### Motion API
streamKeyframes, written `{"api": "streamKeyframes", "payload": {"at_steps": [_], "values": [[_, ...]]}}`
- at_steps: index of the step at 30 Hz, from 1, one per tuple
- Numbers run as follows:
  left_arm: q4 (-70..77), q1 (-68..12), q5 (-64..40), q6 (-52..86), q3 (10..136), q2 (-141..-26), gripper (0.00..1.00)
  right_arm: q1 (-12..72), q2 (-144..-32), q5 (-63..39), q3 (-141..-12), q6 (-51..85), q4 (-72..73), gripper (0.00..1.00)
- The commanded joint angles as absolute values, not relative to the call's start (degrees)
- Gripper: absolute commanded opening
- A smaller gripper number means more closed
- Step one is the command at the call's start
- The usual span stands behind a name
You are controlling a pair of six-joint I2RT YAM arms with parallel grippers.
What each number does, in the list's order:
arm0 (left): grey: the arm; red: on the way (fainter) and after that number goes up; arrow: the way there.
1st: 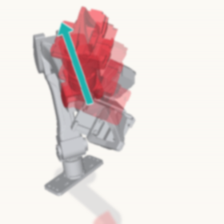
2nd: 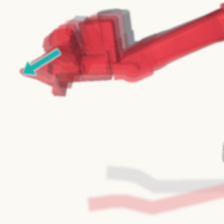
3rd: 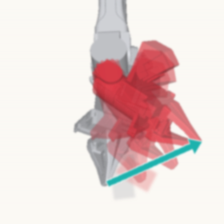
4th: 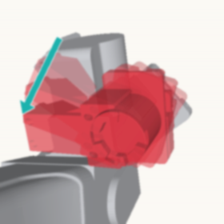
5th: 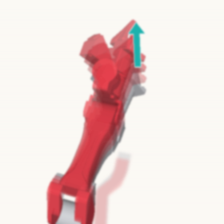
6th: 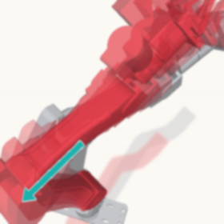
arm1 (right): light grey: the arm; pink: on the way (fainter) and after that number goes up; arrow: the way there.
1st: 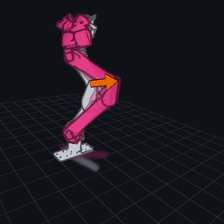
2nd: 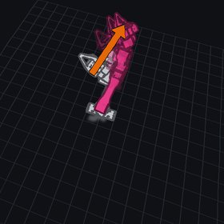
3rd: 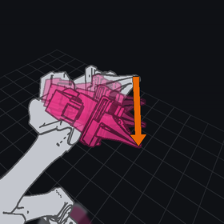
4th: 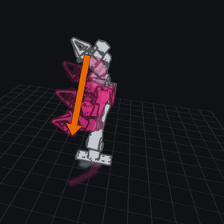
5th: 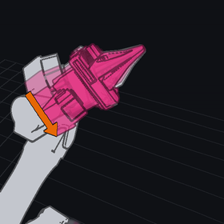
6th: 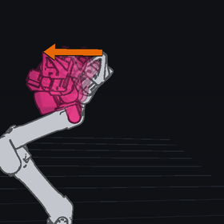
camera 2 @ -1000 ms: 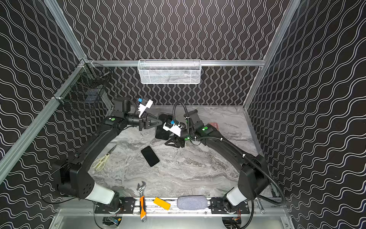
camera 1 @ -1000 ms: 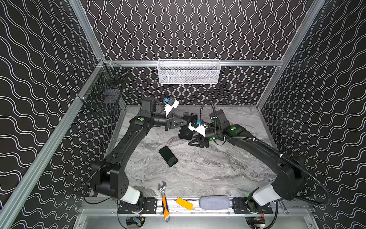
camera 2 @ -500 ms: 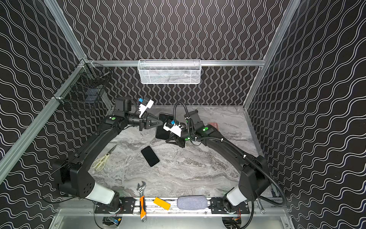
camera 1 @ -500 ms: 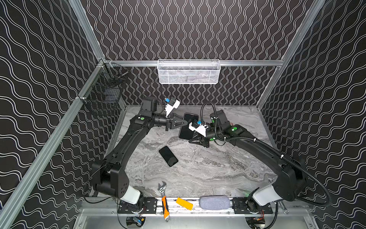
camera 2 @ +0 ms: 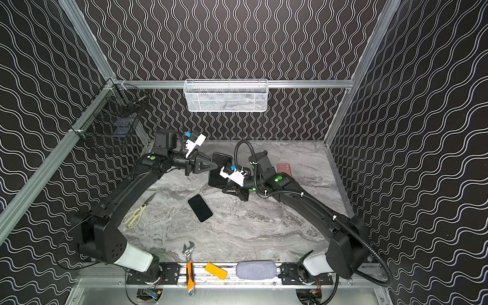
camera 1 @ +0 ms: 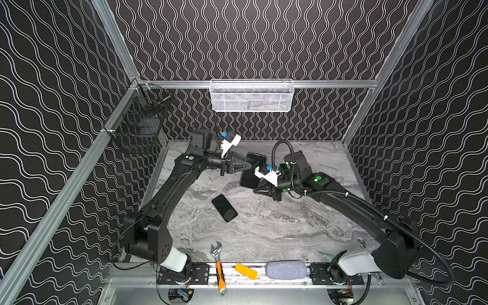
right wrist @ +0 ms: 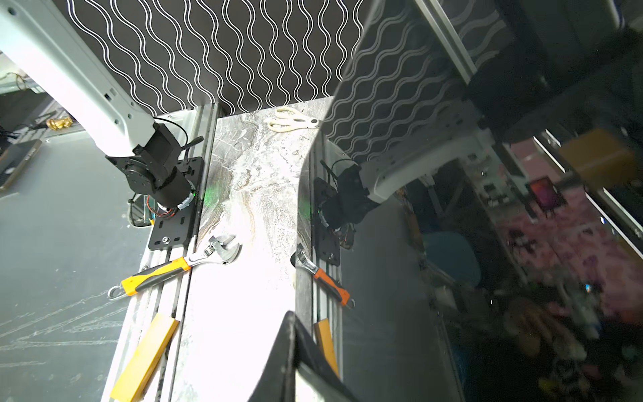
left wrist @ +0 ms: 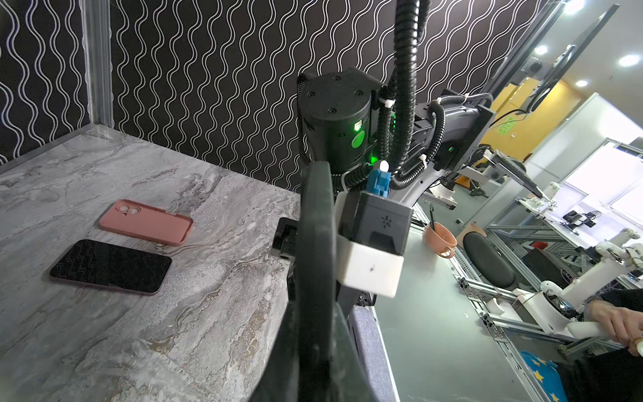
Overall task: Take the phone out of the phone case
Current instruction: Remove the phone case from the phone.
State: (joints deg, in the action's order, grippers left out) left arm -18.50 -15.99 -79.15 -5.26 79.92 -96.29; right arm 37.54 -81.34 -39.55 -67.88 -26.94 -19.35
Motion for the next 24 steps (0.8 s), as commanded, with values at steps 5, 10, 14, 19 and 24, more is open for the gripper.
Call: {"api": "streamKeyframes", "payload": {"at_steps": [5, 10, 14, 19, 24], "values": [[-18.7, -16.0, -80.2, -4.2, 79.6, -96.6, 0.00, 39.2, -79.7, -34.9, -66.9, -33.1, -15.3, 0.07], [-18.7, -16.2, -81.4, -3.9, 79.6, -96.3, 0.00, 39.9, -79.5, -32.1, -65.8, -34.7, -15.1, 0.08], [-18.7, -16.3, -81.8, -3.5, 79.8, -96.0, 0.00, 40.1, -79.5, -30.2, -65.1, -35.2, -14.9, 0.08], [-18.7, -16.5, -82.0, -3.2, 79.9, -95.9, 0.00, 40.2, -79.6, -28.7, -64.9, -35.9, -14.9, 0.10], [-18.8, -16.7, -82.1, -2.9, 80.0, -95.5, 0.00, 40.2, -79.7, -26.8, -64.4, -36.3, -14.7, 0.11]]}}
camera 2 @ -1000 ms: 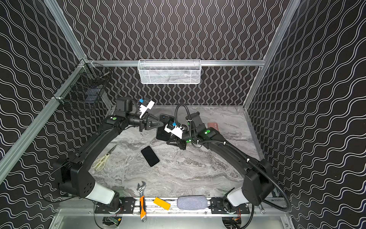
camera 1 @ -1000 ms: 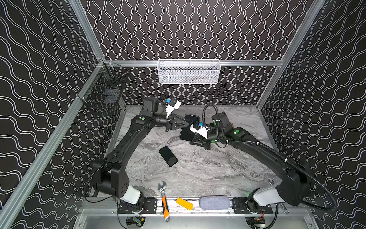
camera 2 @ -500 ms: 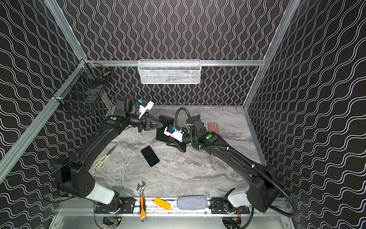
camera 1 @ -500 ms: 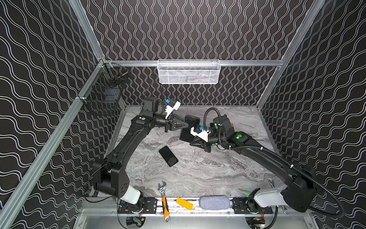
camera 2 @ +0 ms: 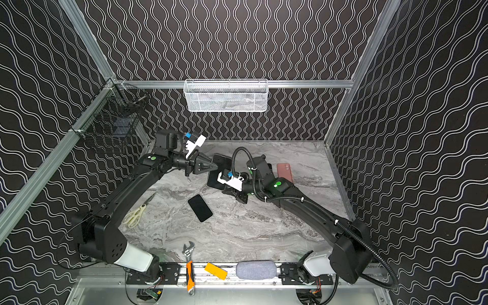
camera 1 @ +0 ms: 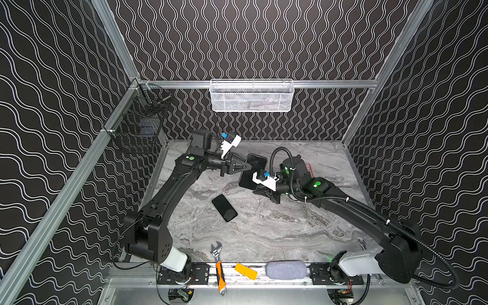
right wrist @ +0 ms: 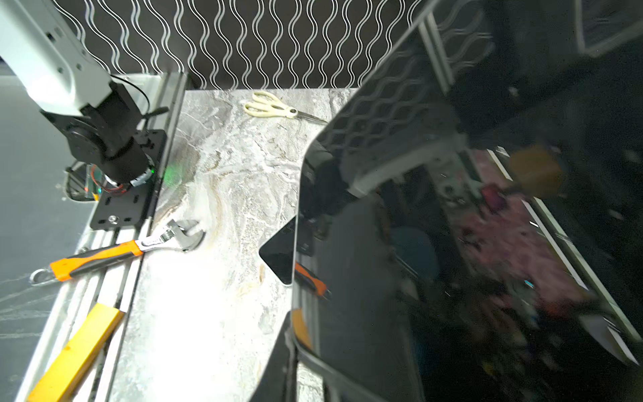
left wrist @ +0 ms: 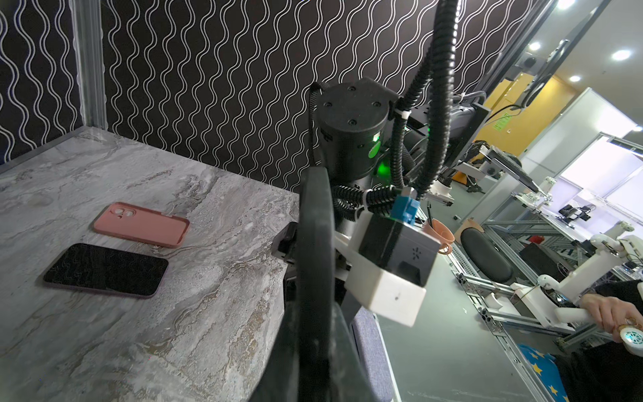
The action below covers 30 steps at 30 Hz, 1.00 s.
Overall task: Take the phone out of the phone case
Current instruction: Remove the phone case from the phone.
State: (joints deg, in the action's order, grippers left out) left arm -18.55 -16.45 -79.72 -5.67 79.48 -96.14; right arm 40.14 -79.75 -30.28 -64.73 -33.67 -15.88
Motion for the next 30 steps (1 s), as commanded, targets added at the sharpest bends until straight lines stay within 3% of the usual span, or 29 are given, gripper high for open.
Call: {"api": "streamKeyframes", "payload": {"at_steps": [1, 14, 22, 30], "values": [[-18.8, -16.8, -82.2, -2.9, 80.1, -95.5, 0.00, 40.3, -79.7, -26.5, -64.2, -36.3, -14.5, 0.11], [-18.8, -17.0, -81.4, -2.6, 79.6, -94.5, 0.00, 39.9, -77.7, -28.1, -62.1, -32.7, -10.9, 0.15], [-16.2, -17.0, -75.0, 1.9, 80.1, -93.8, 0.00, 37.1, -72.7, -35.4, -59.4, -26.0, -7.3, 0.28], [1.8, -16.5, -52.9, 31.0, 75.6, -91.5, 0.00, 27.9, -67.5, -49.3, -49.5, -5.7, 8.2, 0.53]]}}
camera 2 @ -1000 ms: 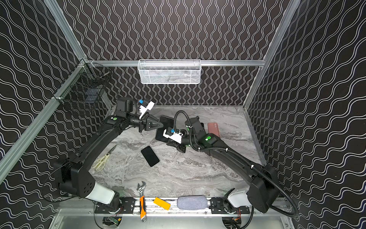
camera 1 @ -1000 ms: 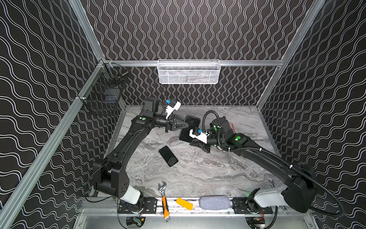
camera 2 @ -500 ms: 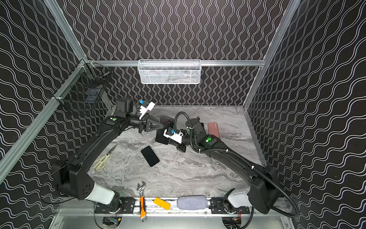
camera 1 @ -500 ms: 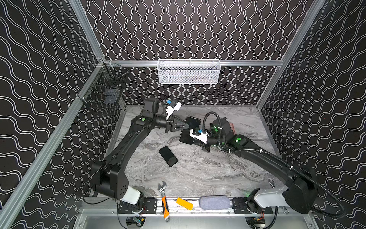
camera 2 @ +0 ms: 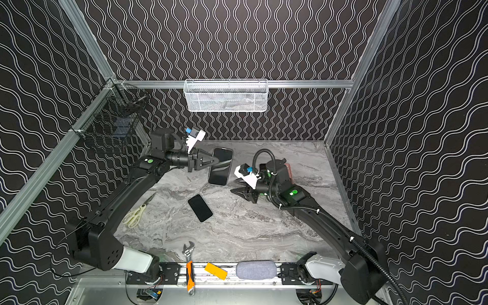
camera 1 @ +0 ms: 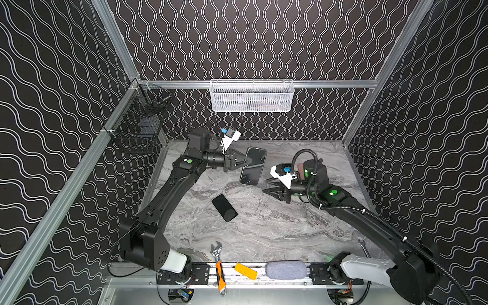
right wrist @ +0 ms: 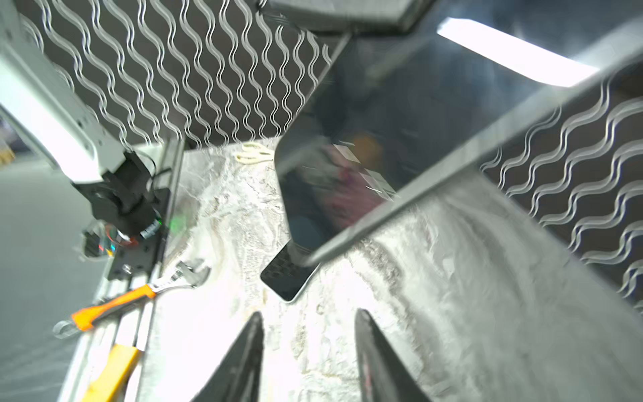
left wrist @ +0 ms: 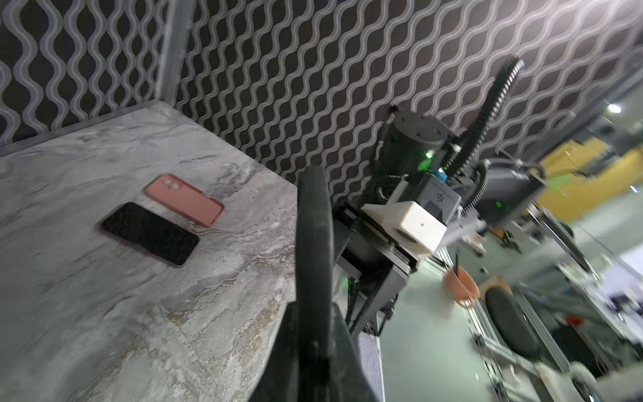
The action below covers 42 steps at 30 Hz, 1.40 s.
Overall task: Take the phone out of the phone case
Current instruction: Remove the phone case from the phone.
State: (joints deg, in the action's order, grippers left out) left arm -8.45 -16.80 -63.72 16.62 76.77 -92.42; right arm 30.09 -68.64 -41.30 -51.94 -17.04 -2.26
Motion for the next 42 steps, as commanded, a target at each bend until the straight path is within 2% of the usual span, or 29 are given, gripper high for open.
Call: {"api": "streamKeyframes", "payload": {"at_steps": [1, 5, 8, 9, 13, 16, 19, 24, 36, 42], "values": [[3.3, -16.4, -48.8, 34.6, 74.2, -90.5, 0.00, 26.3, -66.9, -51.0, -47.8, -0.1, 12.5, 0.61], [13.1, -16.2, -35.0, 49.8, 65.6, -85.0, 0.00, 22.6, -65.3, -50.9, -43.3, 17.5, 26.0, 0.81], [21.8, -16.3, -25.3, 63.7, 56.0, -79.9, 0.00, 22.2, -65.1, -44.1, -43.4, 27.0, 25.9, 0.98], [25.8, -16.5, -23.0, 67.9, 52.6, -78.4, 0.00, 22.2, -65.4, -43.0, -43.2, 30.0, 26.4, 0.99], [36.2, -16.7, -19.7, 79.0, 45.2, -76.1, 0.00, 22.3, -66.1, -41.3, -42.4, 37.2, 28.2, 0.99], [40.7, -16.8, -20.6, 84.0, 43.2, -76.8, 0.00, 22.3, -66.2, -40.2, -37.6, 44.3, 37.6, 0.99], [52.2, -17.2, -20.5, 90.4, 40.1, -79.2, 0.00, 22.5, -67.9, -39.7, -34.2, 51.8, 46.8, 0.98], [62.6, -19.6, -20.2, 96.1, 38.4, -83.4, 0.00, 24.7, -72.9, -40.0, -33.9, 56.9, 55.3, 0.95], [63.3, -23.8, -18.5, 94.8, 38.2, -84.6, 0.00, 29.3, -80.7, -39.9, -36.7, 60.1, 65.0, 0.91], [63.5, -24.2, -18.5, 95.2, 38.0, -85.1, 0.00, 30.7, -81.1, -40.1, -38.4, 58.2, 63.3, 0.90]]}}
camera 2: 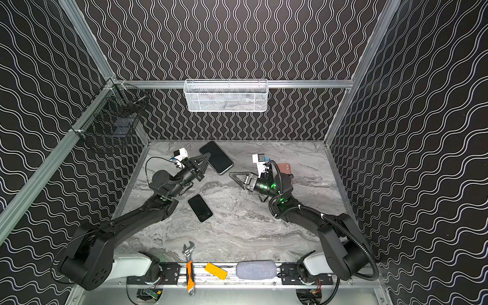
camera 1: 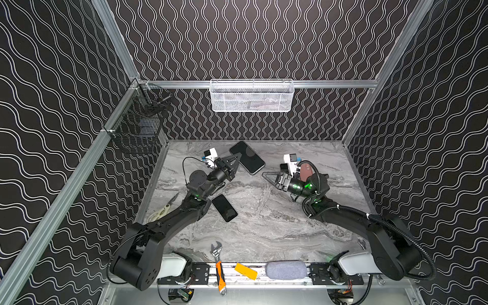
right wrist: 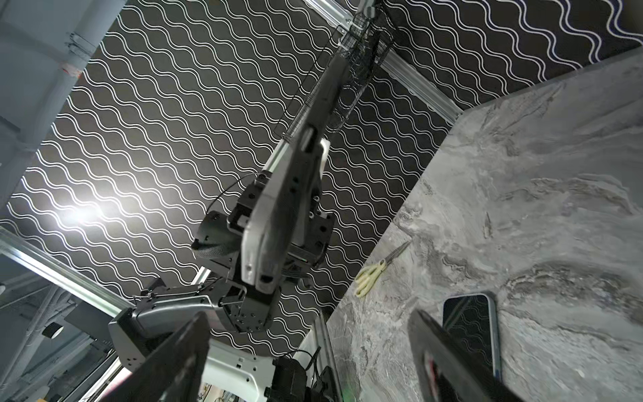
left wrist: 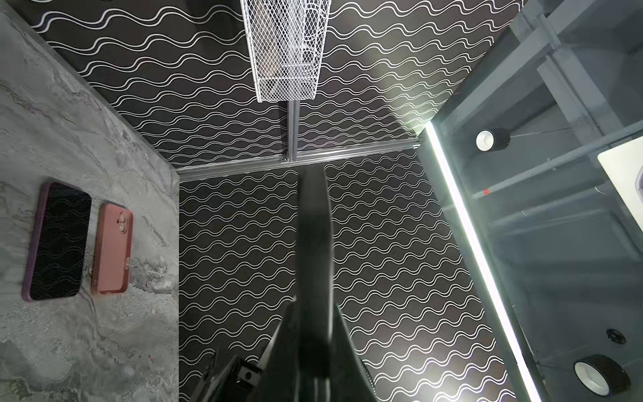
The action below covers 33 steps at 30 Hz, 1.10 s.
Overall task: Take the phone out of the phone case
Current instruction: Remove the phone case from the phone.
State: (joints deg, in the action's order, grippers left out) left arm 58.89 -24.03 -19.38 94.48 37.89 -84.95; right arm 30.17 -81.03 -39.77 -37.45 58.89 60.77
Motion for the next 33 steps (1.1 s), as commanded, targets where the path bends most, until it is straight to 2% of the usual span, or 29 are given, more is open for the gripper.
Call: {"api": "streamKeyframes", "payload": {"at_steps": [1, 23, 28, 33], "values": [[63.5, -24.2, -18.5, 95.2, 38.1, -85.0, 0.00, 30.8, -81.2, -40.0, -38.6, 57.9, 62.9, 0.90], [64.4, -27.8, -19.6, 98.4, 39.2, -83.8, 0.00, 30.9, -84.4, -39.4, -39.1, 58.0, 64.4, 0.88], [64.8, -28.7, -20.0, 98.8, 39.9, -83.6, 0.00, 30.7, -84.8, -38.9, -38.8, 58.4, 64.8, 0.83], [64.9, -28.9, -20.6, 97.6, 39.9, -83.3, 0.00, 29.3, -85.2, -39.3, -38.9, 59.9, 67.0, 0.74]]}}
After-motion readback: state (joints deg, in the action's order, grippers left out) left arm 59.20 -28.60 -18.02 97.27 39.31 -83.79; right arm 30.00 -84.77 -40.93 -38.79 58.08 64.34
